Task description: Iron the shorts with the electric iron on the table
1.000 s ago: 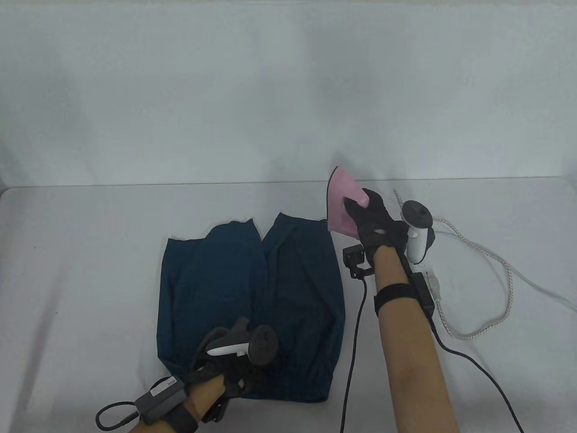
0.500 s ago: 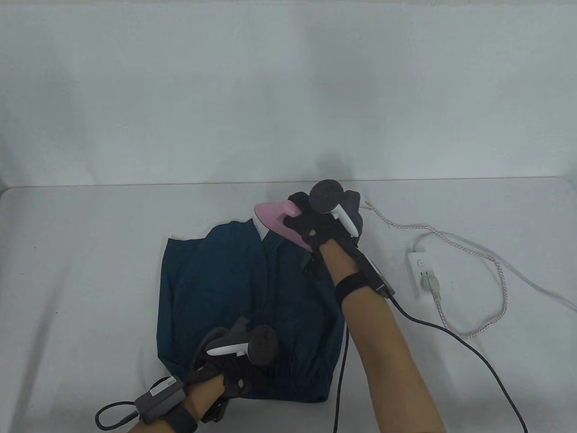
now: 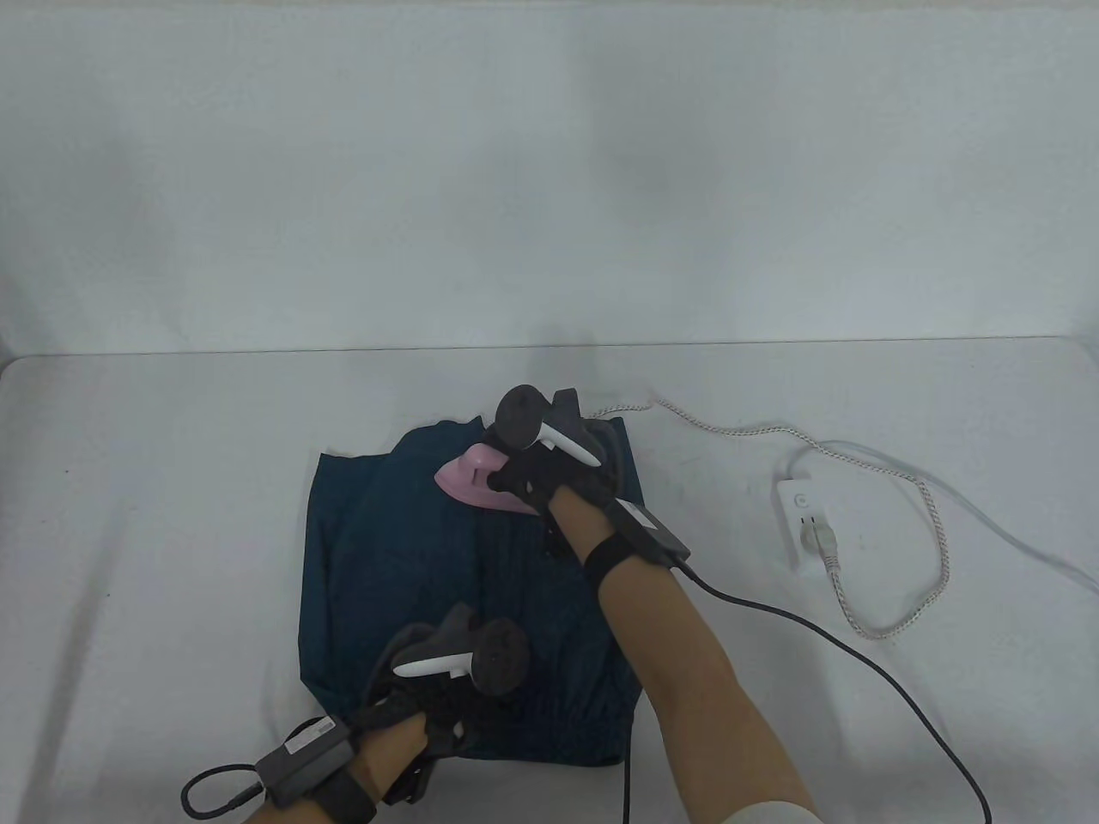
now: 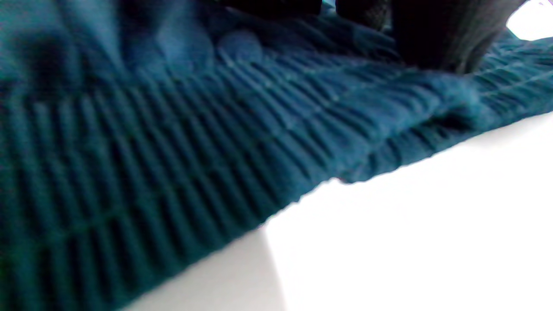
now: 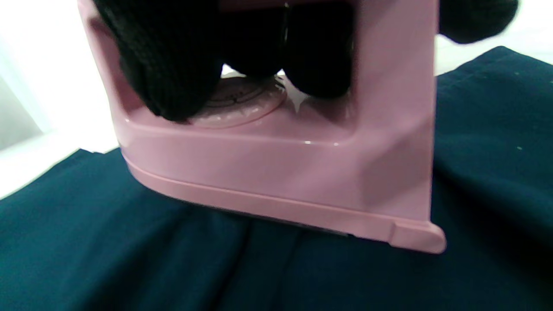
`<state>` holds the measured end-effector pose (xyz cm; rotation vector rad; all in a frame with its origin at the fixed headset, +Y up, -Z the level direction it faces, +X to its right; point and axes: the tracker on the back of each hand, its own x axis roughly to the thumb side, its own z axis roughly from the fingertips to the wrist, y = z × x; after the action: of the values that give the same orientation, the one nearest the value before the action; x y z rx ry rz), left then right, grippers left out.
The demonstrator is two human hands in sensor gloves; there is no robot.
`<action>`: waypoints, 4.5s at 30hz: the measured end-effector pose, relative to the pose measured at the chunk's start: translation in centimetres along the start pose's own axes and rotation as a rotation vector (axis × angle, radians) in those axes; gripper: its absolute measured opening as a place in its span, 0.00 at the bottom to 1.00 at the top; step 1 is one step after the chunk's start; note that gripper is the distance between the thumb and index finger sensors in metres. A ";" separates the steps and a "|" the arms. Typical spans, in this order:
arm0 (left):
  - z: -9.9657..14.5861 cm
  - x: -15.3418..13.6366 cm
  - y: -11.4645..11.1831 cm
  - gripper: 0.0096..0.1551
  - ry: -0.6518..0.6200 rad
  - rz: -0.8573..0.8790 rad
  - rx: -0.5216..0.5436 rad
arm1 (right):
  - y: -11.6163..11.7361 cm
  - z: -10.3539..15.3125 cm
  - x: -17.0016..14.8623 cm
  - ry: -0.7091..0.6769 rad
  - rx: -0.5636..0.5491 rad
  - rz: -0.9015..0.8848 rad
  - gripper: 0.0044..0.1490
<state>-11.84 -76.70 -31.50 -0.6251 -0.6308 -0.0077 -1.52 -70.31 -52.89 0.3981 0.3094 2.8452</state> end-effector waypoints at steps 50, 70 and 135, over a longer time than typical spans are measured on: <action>0.0 -0.1 -0.1 0.45 0.003 0.003 0.002 | 0.6 1.9 -0.7 -0.011 -0.086 0.137 0.37; 0.0 -0.1 0.0 0.45 0.004 0.001 0.003 | -1.0 5.8 -8.9 0.127 -0.122 0.197 0.37; 0.0 0.0 -0.1 0.45 0.002 -0.001 0.006 | -1.0 8.8 -10.9 0.174 -0.127 0.141 0.38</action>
<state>-11.86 -76.79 -31.45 -0.6183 -0.6289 -0.0076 11.40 -70.86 -47.48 0.1533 0.1361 3.0237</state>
